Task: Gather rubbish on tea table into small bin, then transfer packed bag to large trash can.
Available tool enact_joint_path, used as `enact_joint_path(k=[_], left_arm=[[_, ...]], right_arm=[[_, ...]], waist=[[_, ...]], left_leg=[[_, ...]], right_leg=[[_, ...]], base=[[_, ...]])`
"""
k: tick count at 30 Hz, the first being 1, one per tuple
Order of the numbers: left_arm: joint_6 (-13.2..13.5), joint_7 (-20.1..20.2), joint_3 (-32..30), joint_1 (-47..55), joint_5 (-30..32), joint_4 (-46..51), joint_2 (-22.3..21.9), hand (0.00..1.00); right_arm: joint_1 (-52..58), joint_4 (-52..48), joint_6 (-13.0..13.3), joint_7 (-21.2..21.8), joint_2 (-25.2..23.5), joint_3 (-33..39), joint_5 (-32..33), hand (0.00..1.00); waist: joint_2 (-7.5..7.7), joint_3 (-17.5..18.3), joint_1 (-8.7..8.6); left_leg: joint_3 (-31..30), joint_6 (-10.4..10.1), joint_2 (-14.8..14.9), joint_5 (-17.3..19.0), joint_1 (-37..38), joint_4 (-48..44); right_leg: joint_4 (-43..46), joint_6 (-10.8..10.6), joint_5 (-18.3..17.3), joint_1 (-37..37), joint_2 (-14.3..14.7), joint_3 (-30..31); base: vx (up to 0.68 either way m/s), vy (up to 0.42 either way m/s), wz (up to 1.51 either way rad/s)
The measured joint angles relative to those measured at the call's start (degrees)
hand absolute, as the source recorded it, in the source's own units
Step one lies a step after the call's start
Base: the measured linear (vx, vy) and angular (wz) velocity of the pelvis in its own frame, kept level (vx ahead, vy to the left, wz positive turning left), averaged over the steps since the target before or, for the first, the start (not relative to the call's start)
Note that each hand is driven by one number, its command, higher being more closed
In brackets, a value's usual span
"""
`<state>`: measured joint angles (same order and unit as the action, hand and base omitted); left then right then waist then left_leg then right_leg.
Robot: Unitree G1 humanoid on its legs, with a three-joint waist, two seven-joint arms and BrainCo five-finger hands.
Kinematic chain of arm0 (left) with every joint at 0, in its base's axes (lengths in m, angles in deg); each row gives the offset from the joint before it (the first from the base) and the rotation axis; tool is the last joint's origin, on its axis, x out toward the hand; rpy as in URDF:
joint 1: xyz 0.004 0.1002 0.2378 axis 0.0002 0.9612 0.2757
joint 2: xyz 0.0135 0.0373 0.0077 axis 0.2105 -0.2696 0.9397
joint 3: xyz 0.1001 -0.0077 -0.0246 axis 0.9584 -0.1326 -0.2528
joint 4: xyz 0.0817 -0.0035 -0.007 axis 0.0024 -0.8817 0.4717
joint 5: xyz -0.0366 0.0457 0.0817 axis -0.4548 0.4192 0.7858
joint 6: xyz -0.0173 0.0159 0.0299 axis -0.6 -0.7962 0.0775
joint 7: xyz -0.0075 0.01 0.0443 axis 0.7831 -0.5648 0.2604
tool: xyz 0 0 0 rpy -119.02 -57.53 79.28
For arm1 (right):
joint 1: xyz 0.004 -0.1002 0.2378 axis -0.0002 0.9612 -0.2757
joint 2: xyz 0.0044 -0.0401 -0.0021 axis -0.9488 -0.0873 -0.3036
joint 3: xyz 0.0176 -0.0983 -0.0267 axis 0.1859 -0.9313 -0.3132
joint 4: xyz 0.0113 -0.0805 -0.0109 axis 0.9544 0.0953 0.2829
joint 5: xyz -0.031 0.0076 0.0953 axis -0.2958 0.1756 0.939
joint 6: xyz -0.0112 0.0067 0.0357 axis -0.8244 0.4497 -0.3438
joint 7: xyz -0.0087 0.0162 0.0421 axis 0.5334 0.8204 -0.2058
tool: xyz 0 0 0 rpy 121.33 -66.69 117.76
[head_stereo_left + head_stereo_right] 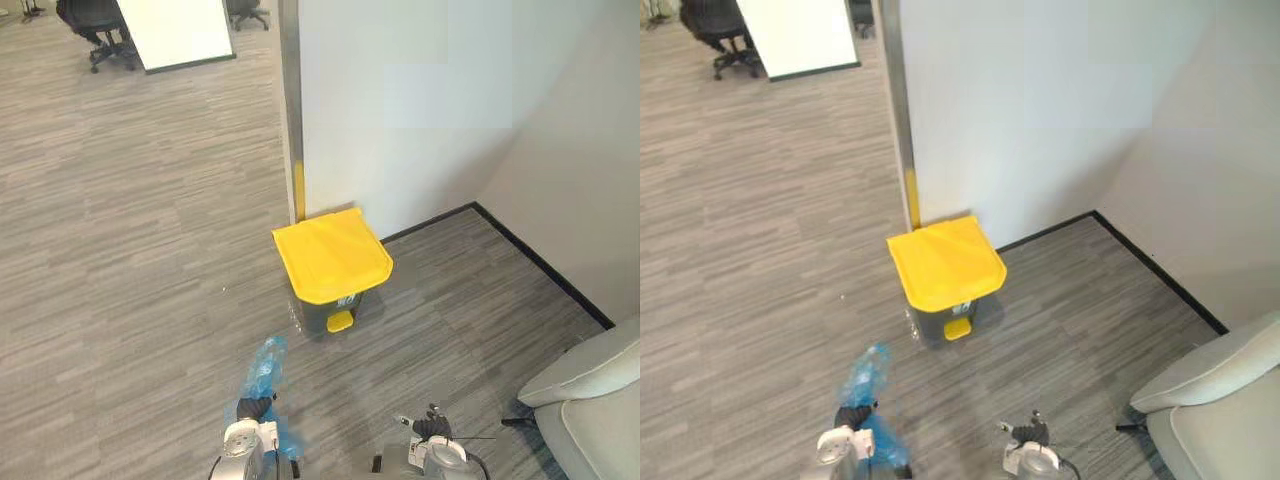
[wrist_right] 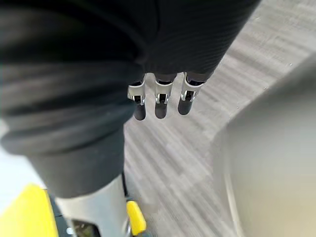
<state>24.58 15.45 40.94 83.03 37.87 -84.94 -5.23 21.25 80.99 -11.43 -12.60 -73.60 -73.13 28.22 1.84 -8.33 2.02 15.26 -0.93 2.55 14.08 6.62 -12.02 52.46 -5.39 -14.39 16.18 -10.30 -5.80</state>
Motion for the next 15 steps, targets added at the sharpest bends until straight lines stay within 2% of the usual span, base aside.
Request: enact_joint_path(k=[1, 2, 3, 4, 5, 7, 10, 11, 12, 13, 14, 15], left_arm=[[0.1, -0.6, -0.5, -0.1, 0.0, 0.0, -0.1, 1.00], [0.1, -0.8, -0.6, -0.1, 0.0, -0.1, -0.2, 1.00], [0.1, -0.8, -1.2, -0.1, 0.0, -0.6, -0.1, 1.00], [0.1, -0.8, -1.5, -0.2, 0.0, -1.4, 0.1, 1.00], [0.2, -0.7, -1.8, -1.7, 0.2, -4.4, -1.4, 1.00], [0.2, -0.6, -1.3, -2.6, 0.6, -4.4, -1.7, 1.00], [0.3, 0.1, -0.6, -2.8, 0.7, -3.7, -2.3, 1.00], [0.2, 0.6, -0.4, -2.9, 0.6, -3.6, -2.5, 1.00], [0.2, 0.9, -0.3, -2.9, 0.6, -3.6, -2.3, 1.00], [0.1, 1.2, -0.4, -1.8, 0.7, -3.7, -2.3, 1.00], [0.1, 1.4, -0.5, -1.5, 0.7, -3.7, -2.3, 1.00], [0.1, 1.6, -0.1, -1.2, 0.7, -3.8, -2.2, 1.00]], right_arm=[[-0.3, 0.0, 0.0, 0.0, 0.1, 0.1, 0.0, 0.00], [-0.5, 0.1, 0.1, 0.0, 0.1, 0.2, 0.0, 0.00], [-1.0, 0.2, 0.1, 0.0, 0.1, 0.2, 0.0, 0.00], [-1.0, 0.4, 0.2, 0.0, 0.0, 0.2, 0.0, 0.00], [-2.4, 2.7, 0.3, -0.1, 1.9, 3.3, 0.0, 0.00], [-1.4, 2.7, 0.3, -0.1, 1.9, 3.6, 0.0, 0.00], [-0.7, 2.7, 0.2, -0.1, 1.8, 3.2, 0.0, 0.00], [-0.6, 2.6, 0.1, -0.1, 2.0, 2.4, 0.1, 0.00], [-0.6, 2.5, -0.1, -0.1, 2.0, 2.0, 0.1, 0.00], [-0.4, 2.5, -0.2, -0.1, 1.6, 2.2, 0.2, 0.00], [-0.1, 2.5, -0.2, -0.2, 1.5, 2.5, 0.2, 0.00], [0.5, 2.4, -0.1, -0.1, 1.6, 3.0, 0.2, 0.00]], waist=[[-0.06, 0.0, -0.59], [-0.15, 0.0, -0.85], [-0.26, -0.1, -1.41], [-0.03, 0.0, -1.80], [-3.34, -0.3, -1.62], [-3.31, -0.5, -2.01], [-2.78, 0.0, -1.91], [-2.44, 0.0, -2.01], [-2.27, -0.1, -1.83], [-2.20, -0.1, -1.14], [-2.11, 0.0, -1.14], [-2.03, 0.0, -1.19]], left_leg=[[-0.4, 0.0, 0.2, 0.0, 2.1, 1.5], [-0.5, 0.0, 0.5, 0.0, 2.6, 2.0], [-1.0, -0.1, 1.0, 0.0, 3.5, 2.9], [-1.9, -0.8, 1.0, 0.4, 4.6, 3.8], [-6.6, -3.5, 3.6, 0.3, 5.5, 2.8], [-7.6, -5.8, 5.5, -1.0, 5.4, -2.4], [-7.2, -7.2, 6.1, -2.5, 3.3, -7.7], [-5.9, -7.5, 7.2, -3.0, -1.7, -16.9], [-4.0, -6.3, 9.1, -1.6, -4.9, -22.9], [0.0, -4.7, 10.7, 1.7, -6.9, -23.4], [1.2, -4.4, 10.9, 2.0, -7.0, -21.7], [3.2, -2.7, 10.4, 0.3, -7.5, -11.7]], right_leg=[[-4.5, 1.3, -0.9, 1.3, 0.8, -2.6], [-7.0, 1.6, -1.0, 1.8, 1.4, -3.3], [-13.8, 2.7, -0.1, 2.4, 3.0, -4.1], [-24.6, 3.3, 4.3, 1.9, 4.5, -3.9], [-26.6, 8.3, 5.2, -0.5, 7.5, -5.3], [-29.1, 8.8, 4.6, -6.0, 7.8, -8.0], [-31.8, 8.7, 4.2, -9.1, 8.0, -8.7], [-36.2, 8.7, 3.6, -11.2, 8.3, -8.7], [-38.2, 9.2, 4.5, -12.5, 8.3, -8.8], [-40.0, 8.7, 5.7, -14.4, 8.1, -9.3], [-40.3, 8.5, 5.9, -14.8, 7.9, -9.5], [-40.6, 7.7, 6.4, -15.7, 7.6, -9.7]], base=[[0.40, -0.068, 0.22], [0.34, -0.092, 0.25], [0.45, -0.178, 0.32], [0.80, -0.361, 0.35], [0.85, -0.399, 0.40], [0.55, -0.267, 0.50], [0.18, -0.075, 0.41], [0.09, -0.007, 0.24], [0.11, 0.023, 0.14], [0.06, 0.073, -0.02], [0.10, 0.082, 0.07], [0.17, 0.165, 0.12]])
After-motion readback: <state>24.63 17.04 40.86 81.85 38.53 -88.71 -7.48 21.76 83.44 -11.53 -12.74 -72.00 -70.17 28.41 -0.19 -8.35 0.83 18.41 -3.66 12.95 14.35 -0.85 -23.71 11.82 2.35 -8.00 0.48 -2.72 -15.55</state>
